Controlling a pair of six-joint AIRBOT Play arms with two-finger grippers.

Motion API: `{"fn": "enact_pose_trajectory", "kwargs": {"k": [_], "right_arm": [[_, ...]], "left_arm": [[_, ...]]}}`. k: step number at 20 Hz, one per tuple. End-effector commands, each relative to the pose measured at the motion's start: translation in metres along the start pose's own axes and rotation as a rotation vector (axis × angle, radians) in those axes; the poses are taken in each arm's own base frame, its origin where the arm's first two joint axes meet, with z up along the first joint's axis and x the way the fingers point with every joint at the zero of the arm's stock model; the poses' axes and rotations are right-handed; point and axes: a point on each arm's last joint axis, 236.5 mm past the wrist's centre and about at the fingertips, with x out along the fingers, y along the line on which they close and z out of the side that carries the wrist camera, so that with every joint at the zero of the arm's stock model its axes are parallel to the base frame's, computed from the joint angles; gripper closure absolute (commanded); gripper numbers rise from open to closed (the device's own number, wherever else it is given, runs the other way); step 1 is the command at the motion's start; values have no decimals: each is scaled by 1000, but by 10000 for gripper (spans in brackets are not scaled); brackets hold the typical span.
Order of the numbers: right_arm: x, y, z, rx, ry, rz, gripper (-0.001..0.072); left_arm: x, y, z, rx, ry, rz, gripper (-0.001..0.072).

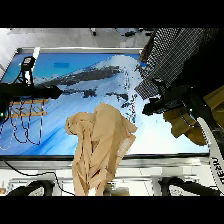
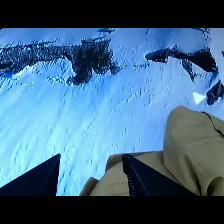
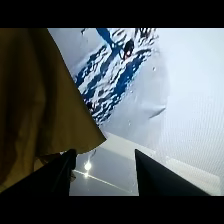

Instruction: Fold the clothes and pants, and hang the long-sleeved shirts on hangers.

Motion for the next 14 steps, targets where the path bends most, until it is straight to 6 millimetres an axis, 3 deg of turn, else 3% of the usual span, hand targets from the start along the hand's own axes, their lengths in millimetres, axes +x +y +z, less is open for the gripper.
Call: {"fn": "enact_pose_trajectory", "kwargs": {"k": [1, 7, 14], "right_arm": [[0, 0, 1, -1, -2, -1, 237], [0, -1, 2, -26, -6, -8, 238], [-2, -13, 23, -57, -96, -59, 239]], "left_arm": [[0, 0, 0, 0, 0, 0, 226], [0, 0, 0, 0, 1, 0, 227], [0, 0, 0, 0, 1, 1, 226]]}}
